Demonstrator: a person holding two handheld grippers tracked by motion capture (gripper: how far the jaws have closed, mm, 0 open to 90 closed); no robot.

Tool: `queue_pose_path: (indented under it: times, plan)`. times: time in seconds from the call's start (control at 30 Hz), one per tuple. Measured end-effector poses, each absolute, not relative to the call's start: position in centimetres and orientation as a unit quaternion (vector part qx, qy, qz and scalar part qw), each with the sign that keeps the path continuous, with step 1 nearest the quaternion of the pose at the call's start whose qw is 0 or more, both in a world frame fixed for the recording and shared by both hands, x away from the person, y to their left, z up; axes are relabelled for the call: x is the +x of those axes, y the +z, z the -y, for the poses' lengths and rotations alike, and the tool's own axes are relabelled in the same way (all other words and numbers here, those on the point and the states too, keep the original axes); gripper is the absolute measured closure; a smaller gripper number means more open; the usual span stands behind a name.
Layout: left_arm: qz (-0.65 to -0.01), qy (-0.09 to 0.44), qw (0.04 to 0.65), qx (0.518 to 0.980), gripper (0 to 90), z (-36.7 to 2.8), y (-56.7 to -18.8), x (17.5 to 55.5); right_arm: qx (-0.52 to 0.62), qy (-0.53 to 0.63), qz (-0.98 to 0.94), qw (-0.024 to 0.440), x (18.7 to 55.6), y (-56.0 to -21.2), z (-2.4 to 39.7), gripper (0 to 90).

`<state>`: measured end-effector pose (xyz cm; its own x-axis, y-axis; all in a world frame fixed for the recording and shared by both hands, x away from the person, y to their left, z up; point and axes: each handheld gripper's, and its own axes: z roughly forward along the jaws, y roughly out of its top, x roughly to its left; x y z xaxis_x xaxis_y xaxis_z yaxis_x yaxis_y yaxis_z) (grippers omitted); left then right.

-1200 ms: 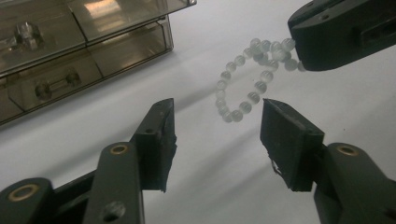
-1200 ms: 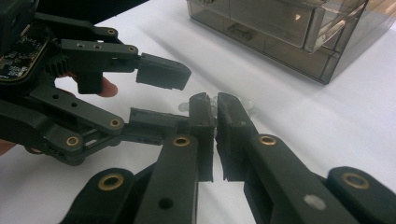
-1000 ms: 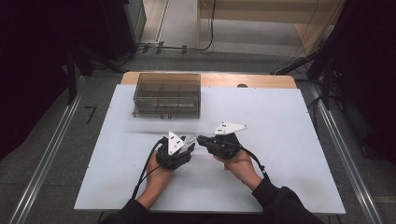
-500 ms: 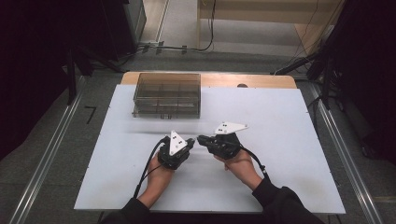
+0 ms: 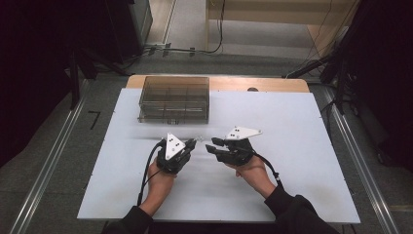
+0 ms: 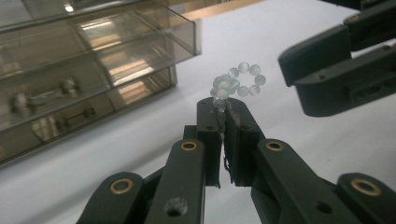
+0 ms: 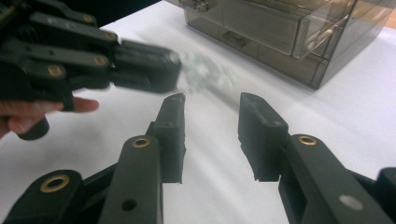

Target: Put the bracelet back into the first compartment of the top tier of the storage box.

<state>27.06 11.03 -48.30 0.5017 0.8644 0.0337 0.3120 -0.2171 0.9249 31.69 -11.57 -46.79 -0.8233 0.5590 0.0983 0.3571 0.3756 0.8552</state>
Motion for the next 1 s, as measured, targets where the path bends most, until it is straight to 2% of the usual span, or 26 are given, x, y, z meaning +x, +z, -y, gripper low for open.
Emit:
queue_pose_path:
  times: [0.1,0.57,0.8,1.0]
  plan:
    - [-0.417,0.291,0.48,0.715,85.5,-11.7,-48.2,27.2,0.278,0.482,-0.824,0.105,31.7,-46.8,11.8,55.5]
    - [-0.454,0.297,0.495,0.679,85.5,-14.0,-47.5,27.4,0.283,0.46,-0.835,0.107,31.8,-47.2,13.4,33.7]
    - [-0.463,0.307,0.507,0.659,85.4,-15.2,-46.8,27.3,0.298,0.442,-0.839,0.107,32.0,-47.5,14.1,20.2]
    - [-0.474,0.315,0.516,0.64,85.5,-16.4,-46.4,27.3,0.306,0.431,-0.843,0.103,31.9,-47.7,14.4,15.0]
